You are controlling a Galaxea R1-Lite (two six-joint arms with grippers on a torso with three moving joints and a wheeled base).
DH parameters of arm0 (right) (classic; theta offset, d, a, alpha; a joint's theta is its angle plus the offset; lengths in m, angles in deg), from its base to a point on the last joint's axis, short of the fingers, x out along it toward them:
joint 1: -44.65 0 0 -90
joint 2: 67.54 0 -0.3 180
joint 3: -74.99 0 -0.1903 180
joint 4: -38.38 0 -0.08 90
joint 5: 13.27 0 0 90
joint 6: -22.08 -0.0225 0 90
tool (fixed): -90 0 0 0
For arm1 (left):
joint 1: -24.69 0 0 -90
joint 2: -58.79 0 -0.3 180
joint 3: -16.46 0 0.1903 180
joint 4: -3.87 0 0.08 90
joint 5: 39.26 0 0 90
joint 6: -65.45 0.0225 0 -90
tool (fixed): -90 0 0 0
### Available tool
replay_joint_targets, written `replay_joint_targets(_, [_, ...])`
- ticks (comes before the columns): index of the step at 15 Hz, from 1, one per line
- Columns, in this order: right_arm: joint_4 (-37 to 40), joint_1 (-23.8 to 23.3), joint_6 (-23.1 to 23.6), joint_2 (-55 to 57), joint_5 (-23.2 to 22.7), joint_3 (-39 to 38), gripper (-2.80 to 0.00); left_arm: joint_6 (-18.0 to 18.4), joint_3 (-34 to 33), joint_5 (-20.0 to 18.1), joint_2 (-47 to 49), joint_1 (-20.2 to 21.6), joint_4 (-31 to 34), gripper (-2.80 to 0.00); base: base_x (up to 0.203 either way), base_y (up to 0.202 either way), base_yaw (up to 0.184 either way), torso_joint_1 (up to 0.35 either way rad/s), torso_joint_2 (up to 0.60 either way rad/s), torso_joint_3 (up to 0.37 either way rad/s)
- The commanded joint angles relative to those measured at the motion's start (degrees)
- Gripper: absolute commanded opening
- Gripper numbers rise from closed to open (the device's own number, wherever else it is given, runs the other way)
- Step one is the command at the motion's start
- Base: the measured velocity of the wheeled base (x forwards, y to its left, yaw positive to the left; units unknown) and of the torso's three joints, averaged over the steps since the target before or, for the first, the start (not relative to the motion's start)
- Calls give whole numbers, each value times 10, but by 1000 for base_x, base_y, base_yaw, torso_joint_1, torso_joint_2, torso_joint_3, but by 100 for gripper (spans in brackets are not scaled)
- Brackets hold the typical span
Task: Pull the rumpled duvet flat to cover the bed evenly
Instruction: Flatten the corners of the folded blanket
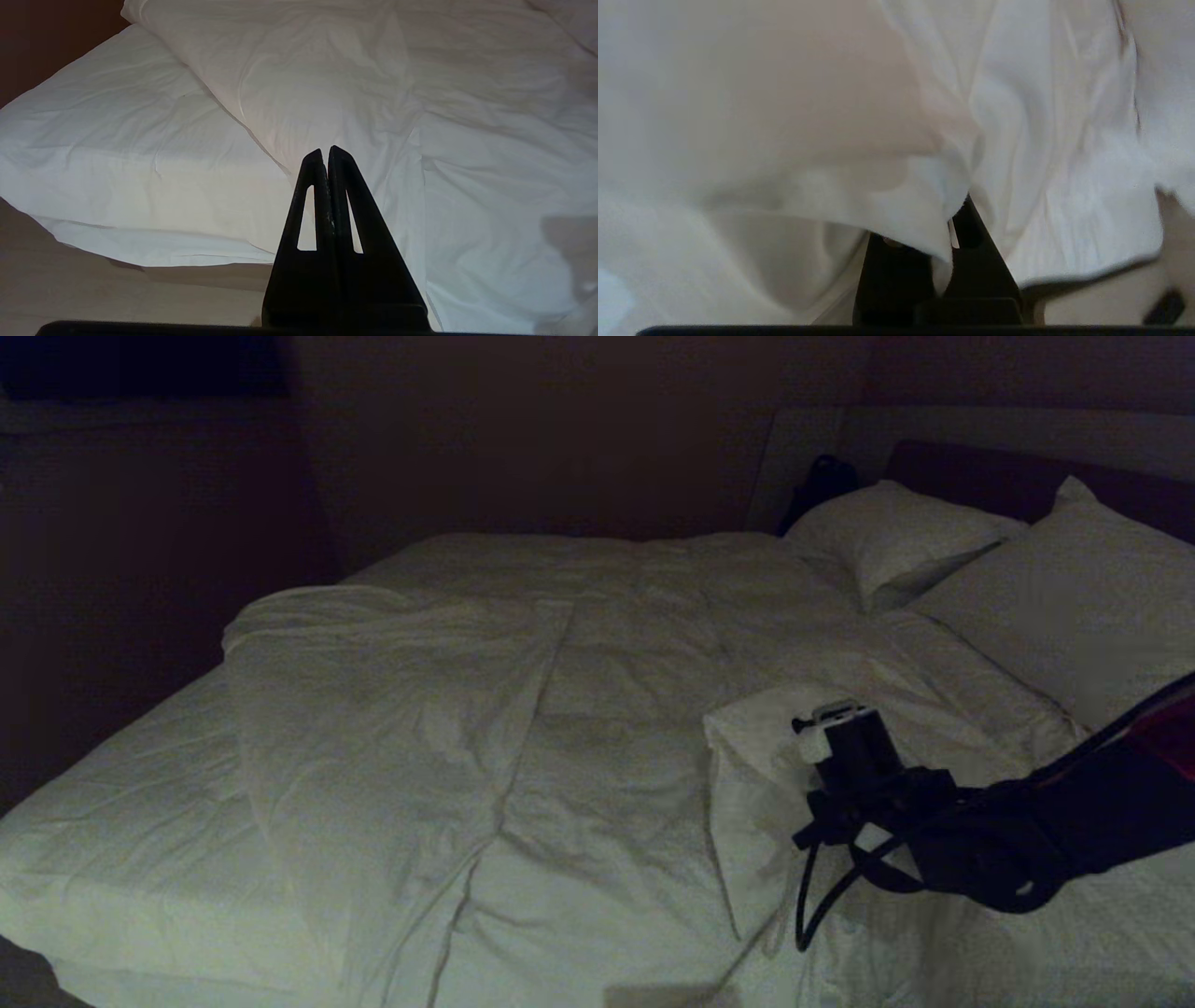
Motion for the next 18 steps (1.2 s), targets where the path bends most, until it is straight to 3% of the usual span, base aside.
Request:
replay_joint_targets(1, [-2, -5, -63, -42, 3, -42, -280, 0, 0, 0, 0, 0, 0, -280, 0, 0, 0, 0, 0, 0])
replay_joint_targets(4, [-2, -22, -128, -61, -1, -151, -280, 0, 0, 1, 0, 0, 0, -280, 0, 0, 0, 0, 0, 0])
replay_joint_targets(8, [-3, -25, -171, -41, -6, -175, -280, 0, 0, 0, 0, 0, 0, -280, 0, 0, 0, 0, 0, 0])
replay_joint_targets(9, [-4, -25, -175, -37, -6, -174, -182, 0, 0, 0, 0, 0, 0, -280, 0, 0, 0, 0, 0, 0])
replay_joint_targets(10, [-4, -25, -175, -37, -7, -172, 0, 0, 0, 0, 0, 0, 0, -280, 0, 0, 0, 0, 0, 0])
replay_joint_targets(18, [1, -23, -171, -100, -26, -172, 0, 0, 0, 1, 0, 0, 0, -280, 0, 0, 0, 0, 0, 0])
